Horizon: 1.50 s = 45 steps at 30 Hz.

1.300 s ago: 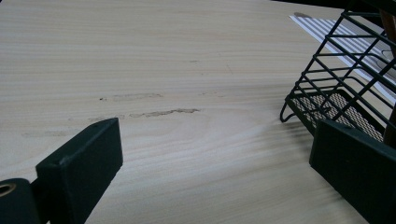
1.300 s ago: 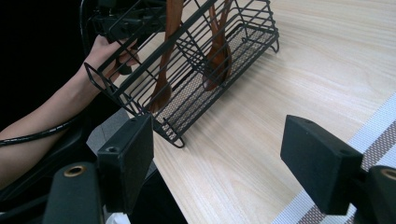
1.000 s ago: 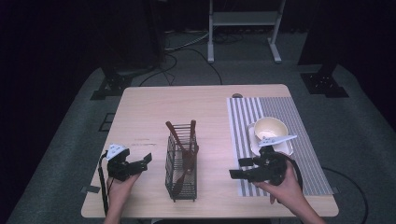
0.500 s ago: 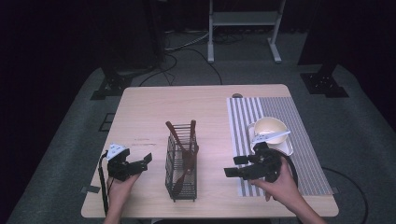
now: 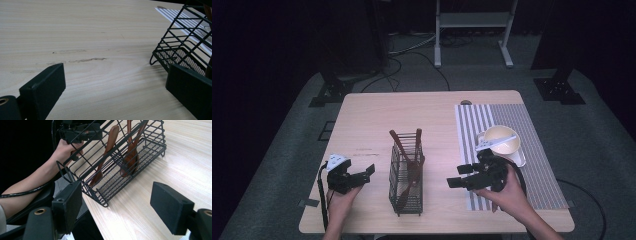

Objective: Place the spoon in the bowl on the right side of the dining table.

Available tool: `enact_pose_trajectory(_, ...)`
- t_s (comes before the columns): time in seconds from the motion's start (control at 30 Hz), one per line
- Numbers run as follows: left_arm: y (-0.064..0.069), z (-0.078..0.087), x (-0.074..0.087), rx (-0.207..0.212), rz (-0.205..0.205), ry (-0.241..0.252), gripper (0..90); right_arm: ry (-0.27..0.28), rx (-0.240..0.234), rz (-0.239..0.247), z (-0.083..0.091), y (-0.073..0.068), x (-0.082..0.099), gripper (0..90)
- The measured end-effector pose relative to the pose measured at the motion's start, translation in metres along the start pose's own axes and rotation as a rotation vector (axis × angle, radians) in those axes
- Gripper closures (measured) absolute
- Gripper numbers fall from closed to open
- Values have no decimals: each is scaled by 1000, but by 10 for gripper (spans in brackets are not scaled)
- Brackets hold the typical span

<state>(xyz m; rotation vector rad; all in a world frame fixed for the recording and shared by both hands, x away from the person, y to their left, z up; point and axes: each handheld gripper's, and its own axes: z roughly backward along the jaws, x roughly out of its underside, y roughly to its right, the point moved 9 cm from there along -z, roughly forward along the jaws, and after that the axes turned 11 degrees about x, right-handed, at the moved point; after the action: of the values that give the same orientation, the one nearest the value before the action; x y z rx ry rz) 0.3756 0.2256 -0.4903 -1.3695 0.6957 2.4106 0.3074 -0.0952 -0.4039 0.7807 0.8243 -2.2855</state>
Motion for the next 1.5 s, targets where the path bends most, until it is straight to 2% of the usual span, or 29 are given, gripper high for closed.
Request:
enact_pose_trajectory(0.67, 0, 0, 0, 0, 0, 1, 17, -17, -7, 16, -8, -7, -14, 244)
enact_pose_trajectory(1.5, 0, 0, 0, 1, -3, -2, 17, -38, -36, 6, -20, -12, -25, 244)
